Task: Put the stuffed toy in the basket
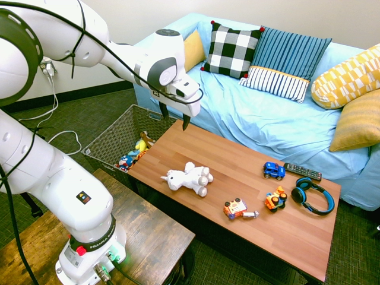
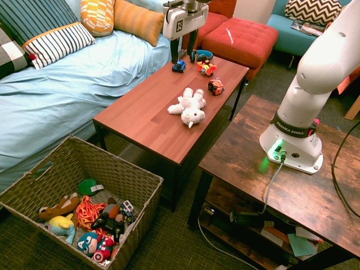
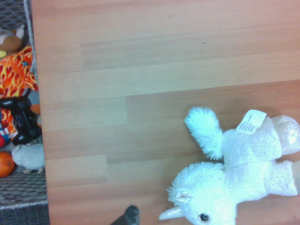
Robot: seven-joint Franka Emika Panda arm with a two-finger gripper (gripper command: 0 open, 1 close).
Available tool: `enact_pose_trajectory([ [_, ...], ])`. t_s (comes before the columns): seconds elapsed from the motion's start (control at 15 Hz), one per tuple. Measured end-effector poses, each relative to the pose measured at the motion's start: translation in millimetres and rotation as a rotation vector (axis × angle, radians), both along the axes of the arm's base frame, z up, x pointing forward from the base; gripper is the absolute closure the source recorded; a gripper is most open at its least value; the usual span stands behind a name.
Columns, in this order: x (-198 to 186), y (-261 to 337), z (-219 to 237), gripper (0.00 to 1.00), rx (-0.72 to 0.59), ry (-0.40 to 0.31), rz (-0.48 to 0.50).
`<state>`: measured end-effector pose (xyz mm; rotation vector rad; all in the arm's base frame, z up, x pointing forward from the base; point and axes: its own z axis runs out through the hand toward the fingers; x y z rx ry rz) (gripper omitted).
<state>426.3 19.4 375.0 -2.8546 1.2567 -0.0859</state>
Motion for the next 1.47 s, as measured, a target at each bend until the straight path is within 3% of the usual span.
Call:
enact_pose_trajectory([
  [0.2,1.4,-1.6,-3.7,0.00,0.002,0.009,-0.020],
  [0.47,0.7,-28.2,-19.1,0.00,0.011,0.004,-0.167],
  [0.67,-17.5,-42.4,-67.9,0.00,0.008,0.048,-0.255],
  [1.07,-37.5,-59.3,-176.7,0.00,0.023,0.118,-0.332],
  [1.47,-15.1,-75.7,-238.6,0.00,0.013,0.128,-0.410],
])
